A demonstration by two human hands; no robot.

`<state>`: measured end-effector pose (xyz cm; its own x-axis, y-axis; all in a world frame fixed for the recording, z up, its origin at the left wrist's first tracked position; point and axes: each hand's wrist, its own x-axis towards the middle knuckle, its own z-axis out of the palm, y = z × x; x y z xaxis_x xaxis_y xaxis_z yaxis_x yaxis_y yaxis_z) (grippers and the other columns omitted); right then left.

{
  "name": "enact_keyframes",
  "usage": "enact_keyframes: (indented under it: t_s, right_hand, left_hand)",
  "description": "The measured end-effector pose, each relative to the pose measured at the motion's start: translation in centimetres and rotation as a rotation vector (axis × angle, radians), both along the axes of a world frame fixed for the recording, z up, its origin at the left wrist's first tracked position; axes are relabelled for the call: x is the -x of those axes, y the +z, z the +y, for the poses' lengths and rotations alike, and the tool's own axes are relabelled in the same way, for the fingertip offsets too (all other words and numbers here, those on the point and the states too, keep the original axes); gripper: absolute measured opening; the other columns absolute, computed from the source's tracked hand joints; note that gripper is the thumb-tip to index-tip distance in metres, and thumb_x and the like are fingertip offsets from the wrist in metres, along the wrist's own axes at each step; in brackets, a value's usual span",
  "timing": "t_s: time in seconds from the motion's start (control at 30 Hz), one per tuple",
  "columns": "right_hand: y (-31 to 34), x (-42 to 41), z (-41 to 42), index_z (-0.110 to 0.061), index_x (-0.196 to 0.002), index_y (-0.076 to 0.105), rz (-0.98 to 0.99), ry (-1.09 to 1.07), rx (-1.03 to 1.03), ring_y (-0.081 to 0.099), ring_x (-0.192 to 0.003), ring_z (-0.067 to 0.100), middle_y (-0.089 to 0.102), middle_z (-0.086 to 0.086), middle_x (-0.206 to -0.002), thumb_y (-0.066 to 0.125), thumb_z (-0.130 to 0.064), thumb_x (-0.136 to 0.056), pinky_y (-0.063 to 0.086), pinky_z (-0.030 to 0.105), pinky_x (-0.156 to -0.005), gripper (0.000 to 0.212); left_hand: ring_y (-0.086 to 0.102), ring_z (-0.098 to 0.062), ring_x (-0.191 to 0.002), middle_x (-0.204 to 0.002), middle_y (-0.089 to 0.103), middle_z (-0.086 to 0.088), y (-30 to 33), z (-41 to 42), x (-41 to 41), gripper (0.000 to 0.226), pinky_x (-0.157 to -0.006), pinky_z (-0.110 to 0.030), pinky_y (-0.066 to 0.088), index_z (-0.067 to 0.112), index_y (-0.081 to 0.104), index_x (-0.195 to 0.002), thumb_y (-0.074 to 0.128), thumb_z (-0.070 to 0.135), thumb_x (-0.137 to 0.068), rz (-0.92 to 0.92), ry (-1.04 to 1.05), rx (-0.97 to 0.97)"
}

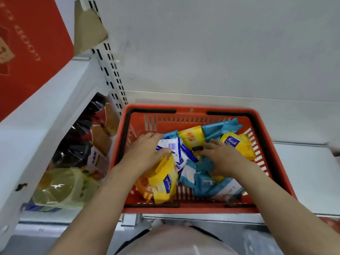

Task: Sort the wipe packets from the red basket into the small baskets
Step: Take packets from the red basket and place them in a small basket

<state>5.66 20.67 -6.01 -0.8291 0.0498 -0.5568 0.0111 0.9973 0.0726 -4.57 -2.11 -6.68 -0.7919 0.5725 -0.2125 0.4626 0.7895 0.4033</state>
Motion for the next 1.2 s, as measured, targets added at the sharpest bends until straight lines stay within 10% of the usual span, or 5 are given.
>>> enact_keyframes:
  t_s: [0.27,0.5,0.73,1.0,1.2]
  right_hand:
    - [1.1,0.7,2.6,-0.020,-0.090,0.068,0.617,-0.554,0.533,0.062,-0.067,0.015,0.066,-0.004,-0.072,0.070,-0.040,-0.087,0.044,0.031,-0.057,0.020]
    - [2.1,-0.7,2.5,-0.018,-0.097,0.070,0.720,-0.917,1.131,0.073,-0.073,0.006,0.075,-0.005,-0.083,0.068,-0.028,-0.091,0.051,0.016,-0.053,0.012]
    - [2.3,-1.1,1.3,-0.013,-0.093,0.070,0.655,-0.950,1.202,0.071,-0.064,0.004,0.075,-0.005,-0.076,0.067,-0.027,-0.092,0.045,0.012,-0.047,0.014]
    - [3.9,-2.3,0.2,-0.010,-0.094,0.071,0.697,-1.185,1.324,0.075,-0.075,0.026,0.077,0.009,-0.084,0.064,-0.040,-0.093,0.060,0.045,-0.076,0.031]
    - [5.3,-5.0,-2.0,-0.003,-0.114,0.066,0.715,-1.307,1.585,0.073,-0.091,0.032,0.075,0.016,-0.102,0.063,-0.031,-0.094,0.059,0.046,-0.082,0.035]
  left_hand:
    - [0.049,-0.025,-0.126,-0.139,0.053,-0.006,0.2,2.0,3.1,0.062,-0.100,-0.036,0.042,0.020,0.046,-0.141,0.057,0.054,-0.090,-0.111,-0.048,0.086]
    - [0.057,-0.023,-0.104,-0.116,0.063,-0.005,-1.9,3.8,5.1,0.045,-0.084,-0.036,0.049,0.019,0.062,-0.116,0.068,0.050,-0.085,-0.180,-0.052,0.162]
    - [0.050,-0.015,-0.062,-0.060,0.053,0.004,-1.7,3.4,5.2,0.032,-0.057,-0.029,0.036,0.020,0.060,-0.061,0.077,0.040,-0.079,-0.231,-0.046,0.055]
    - [0.066,-0.014,-0.091,-0.100,0.071,0.006,5.3,4.0,4.0,0.020,-0.080,-0.034,0.050,0.023,0.066,-0.108,0.055,0.036,-0.097,-0.161,0.035,-0.473]
    - [0.066,-0.027,-0.074,-0.078,0.071,-0.004,5.4,6.7,0.6,0.029,-0.070,-0.043,0.051,0.014,0.068,-0.085,0.062,0.042,-0.091,-0.216,0.106,-0.621]
